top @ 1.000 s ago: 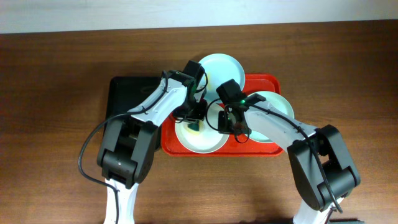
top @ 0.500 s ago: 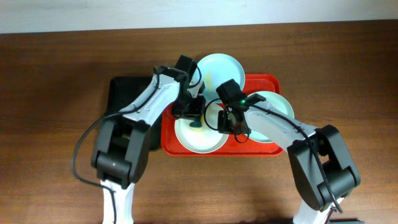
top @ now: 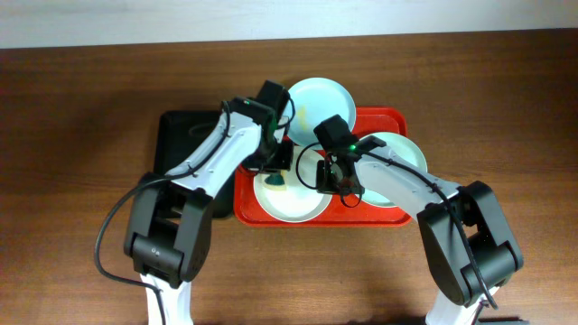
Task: Clean dirty plates on tray and stack at the side
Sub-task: 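Scrub the white plate with the sponge in the left gripper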
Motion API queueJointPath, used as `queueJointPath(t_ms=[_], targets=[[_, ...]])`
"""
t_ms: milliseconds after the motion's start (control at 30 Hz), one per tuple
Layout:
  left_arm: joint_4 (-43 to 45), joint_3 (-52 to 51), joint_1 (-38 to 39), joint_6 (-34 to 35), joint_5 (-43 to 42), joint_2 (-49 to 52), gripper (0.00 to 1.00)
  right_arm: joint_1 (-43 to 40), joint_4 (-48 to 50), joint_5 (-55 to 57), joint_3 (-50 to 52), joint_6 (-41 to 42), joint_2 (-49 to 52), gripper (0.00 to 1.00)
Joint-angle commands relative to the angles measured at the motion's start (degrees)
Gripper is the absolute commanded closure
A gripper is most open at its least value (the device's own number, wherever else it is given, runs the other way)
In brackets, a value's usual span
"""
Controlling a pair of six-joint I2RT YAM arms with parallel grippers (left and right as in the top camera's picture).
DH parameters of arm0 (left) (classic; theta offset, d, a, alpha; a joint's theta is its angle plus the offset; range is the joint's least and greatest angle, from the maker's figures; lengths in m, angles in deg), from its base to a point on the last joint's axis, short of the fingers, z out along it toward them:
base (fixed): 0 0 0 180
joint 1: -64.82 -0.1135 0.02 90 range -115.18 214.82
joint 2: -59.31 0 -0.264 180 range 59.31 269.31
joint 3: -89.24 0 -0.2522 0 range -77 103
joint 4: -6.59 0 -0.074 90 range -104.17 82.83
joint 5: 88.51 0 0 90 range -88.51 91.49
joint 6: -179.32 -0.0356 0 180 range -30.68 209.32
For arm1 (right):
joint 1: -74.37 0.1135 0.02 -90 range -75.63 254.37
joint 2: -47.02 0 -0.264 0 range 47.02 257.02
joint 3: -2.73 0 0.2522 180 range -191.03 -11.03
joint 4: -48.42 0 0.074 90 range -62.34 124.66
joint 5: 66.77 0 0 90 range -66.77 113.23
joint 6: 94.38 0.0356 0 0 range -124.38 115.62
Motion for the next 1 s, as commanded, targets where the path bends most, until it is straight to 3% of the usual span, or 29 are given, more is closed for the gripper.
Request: queueJointPath(t_ms=[0, 367, 700, 967], targets=[[2.36, -3.8, 0.66, 4.02, 1.42, -0.85, 1.0, 0.55, -0.07, 0.55, 0.39, -0.57, -0.44, 0.96], [1.25, -6.54, 0.46, 4.04, 1.49, -0.85, 0.99, 0.55, -0.09, 0.55, 0.39, -0.57, -0.44, 0.96], [9.57, -14.47, 0.74, 6.62, 1.31, -0.85, 1.0, 0.55, -0.07, 0.55, 0.39, -0.57, -0.44, 0.96], [19.43, -20.68, 1.01, 4.33, -19.47, -0.85, 1.0, 0.55, -0.04, 0.55, 0.39, -0.57, -0.44, 0.96]])
